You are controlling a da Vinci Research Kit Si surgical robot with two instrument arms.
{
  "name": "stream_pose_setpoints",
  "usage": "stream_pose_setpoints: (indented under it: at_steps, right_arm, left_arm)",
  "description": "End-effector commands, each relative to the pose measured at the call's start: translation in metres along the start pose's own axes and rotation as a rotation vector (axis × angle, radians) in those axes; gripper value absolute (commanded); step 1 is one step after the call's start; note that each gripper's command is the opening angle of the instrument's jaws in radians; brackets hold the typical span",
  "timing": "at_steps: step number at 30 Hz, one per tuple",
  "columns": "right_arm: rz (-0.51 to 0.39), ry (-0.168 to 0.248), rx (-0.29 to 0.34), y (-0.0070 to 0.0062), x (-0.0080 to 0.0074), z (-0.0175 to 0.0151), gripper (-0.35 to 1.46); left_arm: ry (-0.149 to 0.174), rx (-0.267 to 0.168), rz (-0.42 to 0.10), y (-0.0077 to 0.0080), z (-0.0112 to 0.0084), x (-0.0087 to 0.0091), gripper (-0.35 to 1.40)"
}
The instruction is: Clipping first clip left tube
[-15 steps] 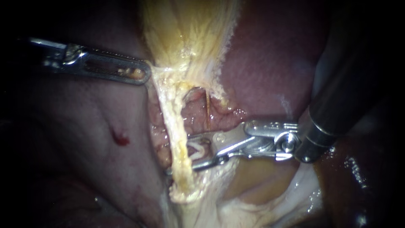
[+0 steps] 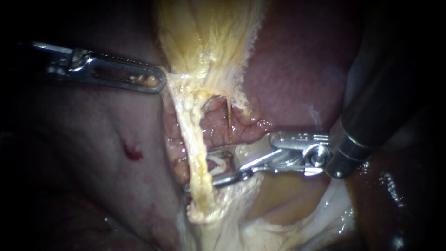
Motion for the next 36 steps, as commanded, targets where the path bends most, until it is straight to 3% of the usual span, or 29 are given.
stream_pose_setpoints:
  at_steps: [1,18,36]
  right_arm:
    - [0.0,0.002,-0.004,0.0,0.0,-0.0002,0.4]
    - [0.003,0.014,-0.031,0.001,-0.0005,-0.0034,0.44]
    - [-0.008,0.021,-0.039,0.0009,-0.0002,-0.0058,0.45]
  left_arm:
    - [0.0,0.0,0.0,0.0,0.0,0.0,-0.35]
    - [0.0,0.0,0.0,0.0,-0.0001,0.0,-0.35]
    - [0.001,0.001,0.001,0.0001,-0.0003,0.0001,-0.35]
